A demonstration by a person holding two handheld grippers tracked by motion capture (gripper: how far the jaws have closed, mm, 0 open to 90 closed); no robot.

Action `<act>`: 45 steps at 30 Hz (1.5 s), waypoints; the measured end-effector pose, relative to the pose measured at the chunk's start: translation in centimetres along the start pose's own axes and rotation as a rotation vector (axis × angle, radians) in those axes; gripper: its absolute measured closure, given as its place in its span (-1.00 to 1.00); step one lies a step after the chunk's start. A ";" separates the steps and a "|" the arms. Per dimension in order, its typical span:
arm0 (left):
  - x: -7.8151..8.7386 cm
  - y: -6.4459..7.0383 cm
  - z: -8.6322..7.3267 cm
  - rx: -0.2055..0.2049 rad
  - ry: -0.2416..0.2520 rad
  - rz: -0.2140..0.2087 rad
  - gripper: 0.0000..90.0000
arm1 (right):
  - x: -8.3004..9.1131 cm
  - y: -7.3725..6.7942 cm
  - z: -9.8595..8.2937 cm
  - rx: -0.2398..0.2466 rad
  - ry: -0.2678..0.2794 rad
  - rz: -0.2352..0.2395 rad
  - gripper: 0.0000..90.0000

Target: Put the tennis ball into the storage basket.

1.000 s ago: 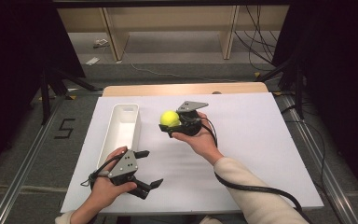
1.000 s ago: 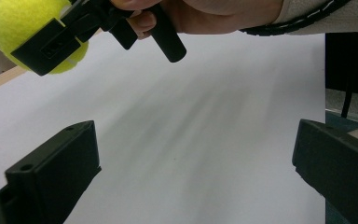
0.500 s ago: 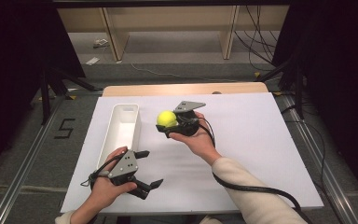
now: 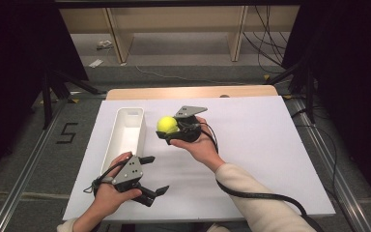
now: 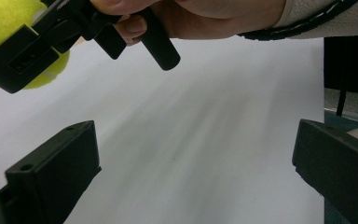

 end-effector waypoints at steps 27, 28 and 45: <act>0.0 0.0 0.0 -0.001 -0.001 -0.001 -1.00 | -0.6 -1.4 0.8 0.030 0.003 0.022 -0.41; 0.0 0.0 0.0 -0.001 -0.001 -0.001 -1.00 | -0.6 -1.4 0.8 0.030 0.002 0.024 -0.41; -0.1 0.0 -0.1 -0.002 -0.004 -0.002 -1.00 | -1.0 -2.3 1.5 0.044 0.010 0.041 -0.41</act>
Point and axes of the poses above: each handheld gripper's, and its own axes: x roughly backward along the jaws, z roughly out of its top, y roughly to its right, the point moved 7 cm from there along -x, roughly forward along the jaws, and after that the axes turned 12 degrees about -y, right-handed, at the moved point
